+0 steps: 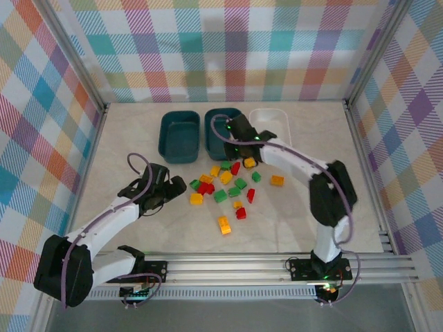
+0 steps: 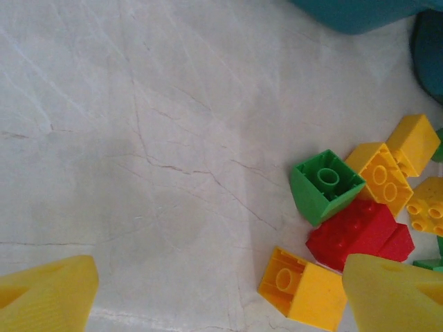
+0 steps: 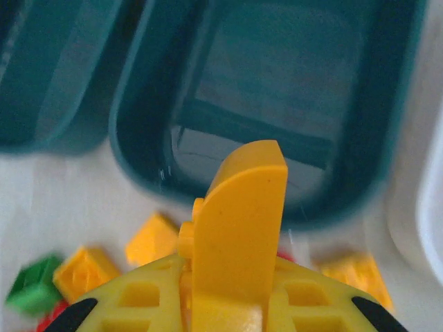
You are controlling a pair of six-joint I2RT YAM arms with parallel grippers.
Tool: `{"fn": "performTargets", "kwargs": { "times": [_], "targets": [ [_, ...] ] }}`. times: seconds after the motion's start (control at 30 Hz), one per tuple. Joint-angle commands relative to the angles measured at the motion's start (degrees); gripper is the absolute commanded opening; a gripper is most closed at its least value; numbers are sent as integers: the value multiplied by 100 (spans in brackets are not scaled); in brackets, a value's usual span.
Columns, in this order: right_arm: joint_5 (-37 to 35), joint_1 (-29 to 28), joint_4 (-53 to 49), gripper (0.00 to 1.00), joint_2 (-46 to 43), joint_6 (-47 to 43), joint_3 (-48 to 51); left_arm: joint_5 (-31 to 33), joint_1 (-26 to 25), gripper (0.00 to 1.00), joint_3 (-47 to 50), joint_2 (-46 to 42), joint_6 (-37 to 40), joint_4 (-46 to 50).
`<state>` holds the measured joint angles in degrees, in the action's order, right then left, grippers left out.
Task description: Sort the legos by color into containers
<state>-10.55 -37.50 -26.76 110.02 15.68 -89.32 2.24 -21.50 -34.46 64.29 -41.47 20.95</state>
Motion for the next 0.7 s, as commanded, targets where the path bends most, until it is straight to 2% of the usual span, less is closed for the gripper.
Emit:
{"fn": "performTargets", "kwargs": {
  "times": [0.0, 0.1, 0.17, 0.23, 0.33, 0.47, 0.67],
  "targets": [
    [73, 145, -353, 22, 752, -232, -850, -332, 41, 91, -116, 70, 125, 262],
    [219, 190, -534, 26, 1208, -224, -1429, -371, 37, 88, -152, 277, 246, 291],
    [207, 190, -686, 34, 1389, -236, -1673, -360, 33, 85, -237, 491, 322, 373],
    [207, 224, -677, 40, 1416, -227, -1759, -338, 6, 80, -342, 735, 403, 403],
    [253, 252, -580, 49, 1224, -182, -1663, 69, -139, 76, -680, 1141, 546, 576],
    [363, 243, -345, 53, 695, -69, -1159, 400, -307, 72, -1189, 1718, 681, 615],
    [626, 210, 45, 52, -430, 333, 407, 714, -810, 61, -1866, 2547, 921, 728]
  ]
}}
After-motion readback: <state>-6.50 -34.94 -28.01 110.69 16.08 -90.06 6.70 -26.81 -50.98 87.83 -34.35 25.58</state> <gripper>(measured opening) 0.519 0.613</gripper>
